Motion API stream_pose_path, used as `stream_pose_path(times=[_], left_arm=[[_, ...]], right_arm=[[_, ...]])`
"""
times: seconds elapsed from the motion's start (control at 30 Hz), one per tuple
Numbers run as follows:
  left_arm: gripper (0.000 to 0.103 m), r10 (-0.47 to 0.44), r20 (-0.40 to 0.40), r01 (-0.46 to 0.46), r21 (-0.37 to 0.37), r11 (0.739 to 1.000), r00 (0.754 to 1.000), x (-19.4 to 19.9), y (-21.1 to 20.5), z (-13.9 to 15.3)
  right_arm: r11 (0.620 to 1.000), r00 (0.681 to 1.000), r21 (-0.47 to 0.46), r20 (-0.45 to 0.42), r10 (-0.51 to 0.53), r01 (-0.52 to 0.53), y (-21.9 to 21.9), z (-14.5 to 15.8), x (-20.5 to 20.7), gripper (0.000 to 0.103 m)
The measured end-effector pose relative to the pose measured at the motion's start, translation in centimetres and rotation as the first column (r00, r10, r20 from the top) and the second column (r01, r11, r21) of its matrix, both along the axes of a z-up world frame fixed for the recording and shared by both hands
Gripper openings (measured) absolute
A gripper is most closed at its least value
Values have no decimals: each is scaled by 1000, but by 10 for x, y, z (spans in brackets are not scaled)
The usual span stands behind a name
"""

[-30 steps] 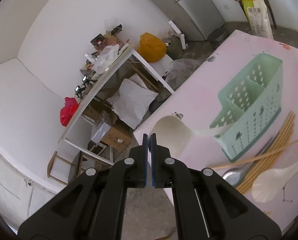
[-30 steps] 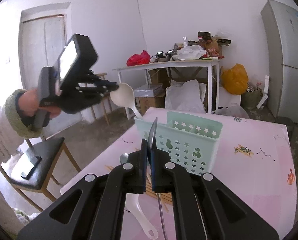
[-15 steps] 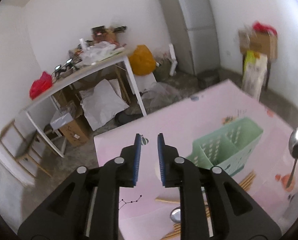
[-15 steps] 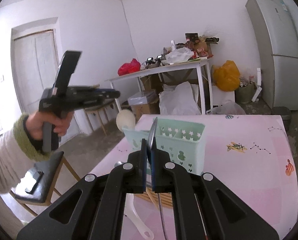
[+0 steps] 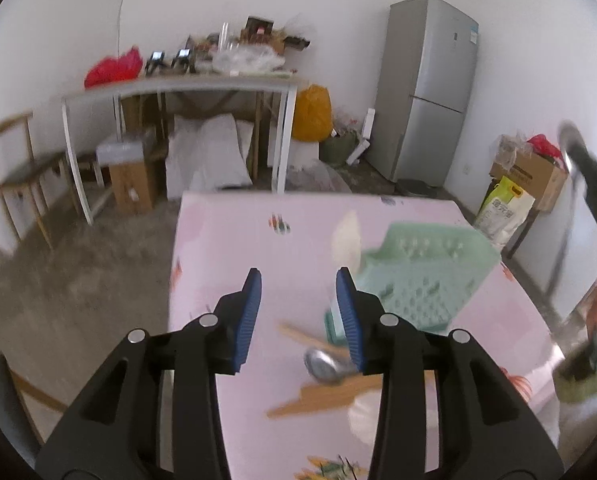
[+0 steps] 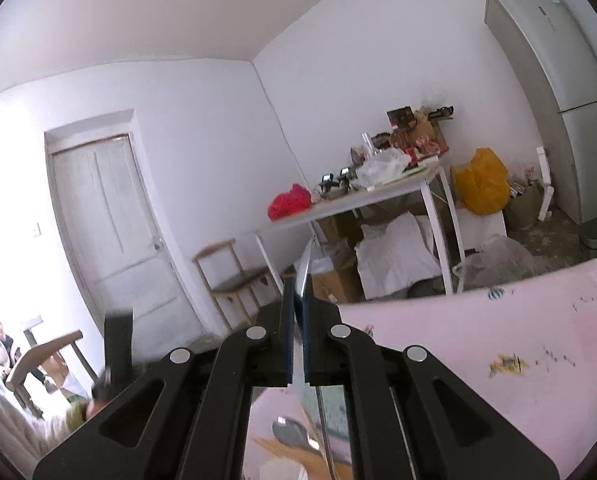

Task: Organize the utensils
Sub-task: 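Insert the metal spoon into the green holder and open the right tool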

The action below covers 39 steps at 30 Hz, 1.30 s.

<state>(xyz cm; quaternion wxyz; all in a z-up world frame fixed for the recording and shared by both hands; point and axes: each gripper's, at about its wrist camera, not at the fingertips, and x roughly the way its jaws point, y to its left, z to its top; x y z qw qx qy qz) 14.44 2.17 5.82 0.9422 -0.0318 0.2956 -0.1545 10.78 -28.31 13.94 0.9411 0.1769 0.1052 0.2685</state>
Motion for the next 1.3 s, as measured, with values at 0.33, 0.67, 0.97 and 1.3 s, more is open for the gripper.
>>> stream_pose_path(times=[0.33,0.67,0.97,1.3], left_arm=[[43,-24,-94,16,-93,996,995,-26,10,-51],[45,-39,-95,31,-92,995,995,-27,10,-57],[46,-32,-108,22,-94,995,994,-25,13,-62],[48,-36,-132,28,-58,998,991,-30,4,-69]], right_arm=[[999,999,19,21,-34,34,5,7,58,3],[988,992,-120,-71,-108,99,19,-49,108,4],[976,982,-197,-146,-122,92,15,-74,97,7],[961,968,-193,-112,-225,201,-12,-62,44,48]])
